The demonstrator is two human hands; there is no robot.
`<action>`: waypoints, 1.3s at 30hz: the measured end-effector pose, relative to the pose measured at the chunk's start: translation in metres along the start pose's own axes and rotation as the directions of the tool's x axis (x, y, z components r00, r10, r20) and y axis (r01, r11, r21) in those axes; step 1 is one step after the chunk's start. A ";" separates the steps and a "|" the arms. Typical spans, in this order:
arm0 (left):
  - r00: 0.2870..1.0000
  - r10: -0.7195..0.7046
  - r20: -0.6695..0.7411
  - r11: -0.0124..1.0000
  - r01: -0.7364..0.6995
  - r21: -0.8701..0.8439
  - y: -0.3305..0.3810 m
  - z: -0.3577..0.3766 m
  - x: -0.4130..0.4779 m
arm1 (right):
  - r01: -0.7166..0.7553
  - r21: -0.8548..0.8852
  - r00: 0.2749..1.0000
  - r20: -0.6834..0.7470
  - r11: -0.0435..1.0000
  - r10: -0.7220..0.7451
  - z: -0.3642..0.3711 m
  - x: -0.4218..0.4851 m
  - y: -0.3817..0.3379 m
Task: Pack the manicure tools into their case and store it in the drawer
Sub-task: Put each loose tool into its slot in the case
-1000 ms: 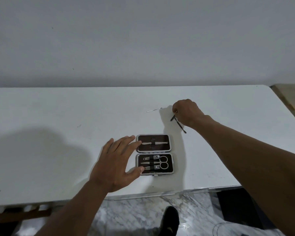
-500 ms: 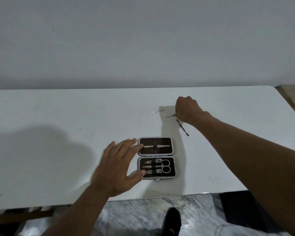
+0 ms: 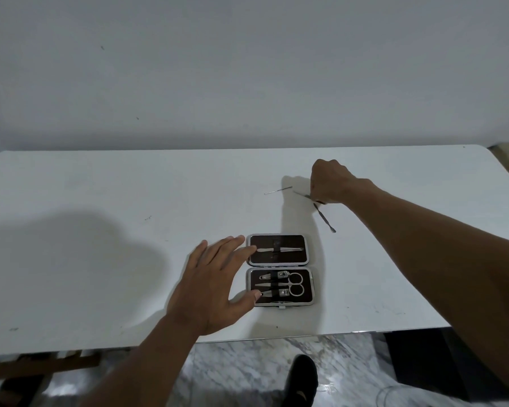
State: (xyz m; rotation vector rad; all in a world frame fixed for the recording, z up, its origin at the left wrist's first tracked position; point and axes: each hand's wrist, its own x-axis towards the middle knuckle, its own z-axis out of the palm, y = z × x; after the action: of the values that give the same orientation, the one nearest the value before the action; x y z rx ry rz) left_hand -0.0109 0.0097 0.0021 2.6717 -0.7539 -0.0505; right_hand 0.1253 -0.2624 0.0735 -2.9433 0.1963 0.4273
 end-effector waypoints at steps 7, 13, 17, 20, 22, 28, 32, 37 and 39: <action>1.000 0.004 0.000 1.000 -0.004 0.006 0.000 0.000 0.000 | -0.027 -0.014 0.999 0.035 1.000 0.028 0.000 0.003 -0.003; 1.000 0.006 -0.012 1.000 -0.006 -0.011 0.000 0.001 0.000 | -0.039 0.014 0.999 -0.001 0.999 0.039 0.001 0.000 -0.004; 1.000 0.006 -0.014 1.000 -0.006 -0.006 0.001 0.001 -0.001 | -0.048 0.010 0.999 -0.019 0.999 0.048 0.001 0.000 -0.007; 1.000 0.003 -0.010 1.000 -0.003 -0.009 0.000 0.001 0.000 | -0.059 -0.012 0.998 -0.034 0.998 0.058 0.000 -0.002 -0.010; 1.000 0.003 -0.004 1.000 -0.003 -0.009 0.000 0.001 0.000 | -0.069 -0.011 0.997 -0.029 0.998 0.068 -0.001 -0.001 -0.010; 1.000 0.001 -0.003 1.000 -0.001 -0.006 0.000 0.001 0.000 | -0.076 0.048 0.996 0.051 0.996 0.073 -0.001 0.000 -0.008; 1.000 0.001 -0.005 1.000 -0.001 -0.017 0.000 0.001 0.000 | -0.082 0.048 0.993 0.087 0.995 0.077 -0.004 -0.003 -0.010; 1.000 0.003 -0.004 1.000 -0.003 -0.007 0.000 0.001 0.000 | -0.087 0.050 0.994 0.074 0.995 0.083 -0.005 -0.005 -0.012; 1.000 0.002 -0.007 1.000 -0.002 -0.008 0.000 0.001 0.000 | -0.079 0.044 0.995 0.064 0.996 0.076 -0.005 -0.006 -0.012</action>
State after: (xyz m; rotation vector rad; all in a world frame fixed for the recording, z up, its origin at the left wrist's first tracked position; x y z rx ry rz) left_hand -0.0107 0.0096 0.0012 2.6619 -0.7522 -0.0435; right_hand 0.1225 -0.2504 0.0816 -2.8801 0.3089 0.5169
